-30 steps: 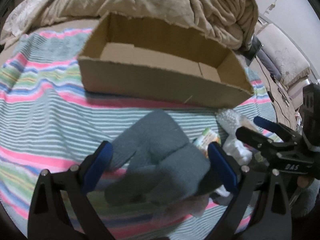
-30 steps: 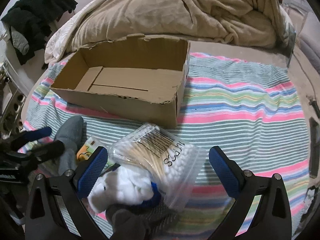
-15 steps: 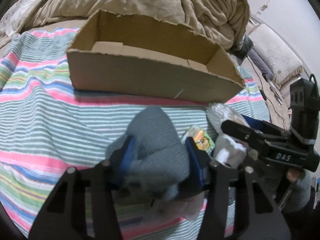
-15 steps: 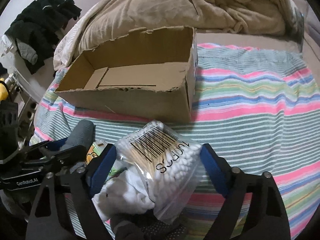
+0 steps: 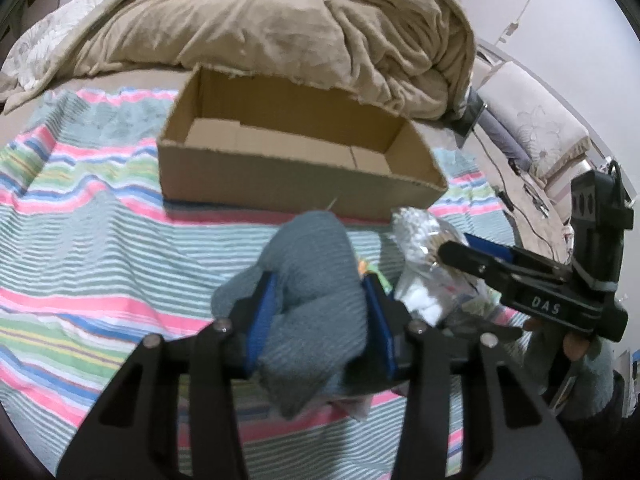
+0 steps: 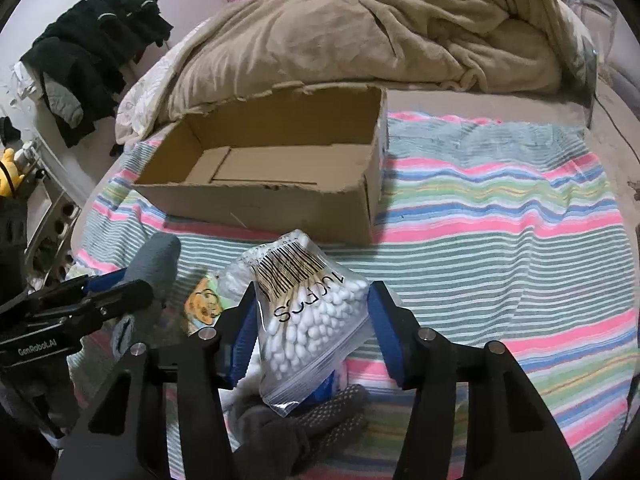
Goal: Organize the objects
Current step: 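Carry the glove and swab bag into the cardboard box and open both tools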
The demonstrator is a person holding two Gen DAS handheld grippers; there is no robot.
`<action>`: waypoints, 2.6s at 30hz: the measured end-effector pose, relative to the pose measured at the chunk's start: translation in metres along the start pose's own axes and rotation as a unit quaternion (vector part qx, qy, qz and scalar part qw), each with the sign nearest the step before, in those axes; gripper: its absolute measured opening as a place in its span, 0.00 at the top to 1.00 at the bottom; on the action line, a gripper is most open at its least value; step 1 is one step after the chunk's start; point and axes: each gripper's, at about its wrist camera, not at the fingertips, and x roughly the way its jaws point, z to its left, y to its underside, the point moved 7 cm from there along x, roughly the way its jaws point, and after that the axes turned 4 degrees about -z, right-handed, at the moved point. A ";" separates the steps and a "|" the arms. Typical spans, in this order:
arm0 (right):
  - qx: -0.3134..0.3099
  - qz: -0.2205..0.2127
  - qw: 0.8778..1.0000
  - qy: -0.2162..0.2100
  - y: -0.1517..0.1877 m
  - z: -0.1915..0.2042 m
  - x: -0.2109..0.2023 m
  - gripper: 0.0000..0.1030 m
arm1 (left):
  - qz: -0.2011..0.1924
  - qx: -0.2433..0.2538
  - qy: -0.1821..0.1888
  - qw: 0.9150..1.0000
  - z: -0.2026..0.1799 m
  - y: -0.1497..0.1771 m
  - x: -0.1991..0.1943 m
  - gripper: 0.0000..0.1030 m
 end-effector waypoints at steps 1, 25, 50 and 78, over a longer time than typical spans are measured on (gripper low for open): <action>-0.002 -0.005 1.000 0.000 -0.002 0.002 -0.004 0.46 | -0.006 0.002 -0.001 1.000 0.000 -0.002 -0.005 0.56; -0.076 -0.106 0.991 -0.019 -0.104 0.026 -0.038 0.46 | -0.099 0.048 0.000 0.994 -0.018 -0.105 -0.027 0.56; -0.057 -0.026 0.998 -0.027 -0.098 0.008 0.064 0.44 | -0.021 0.028 -0.023 0.999 0.009 -0.105 0.080 0.39; -0.050 -0.048 0.997 -0.020 -0.056 0.021 -0.028 0.30 | -0.051 0.042 -0.037 0.997 -0.012 -0.060 -0.022 0.24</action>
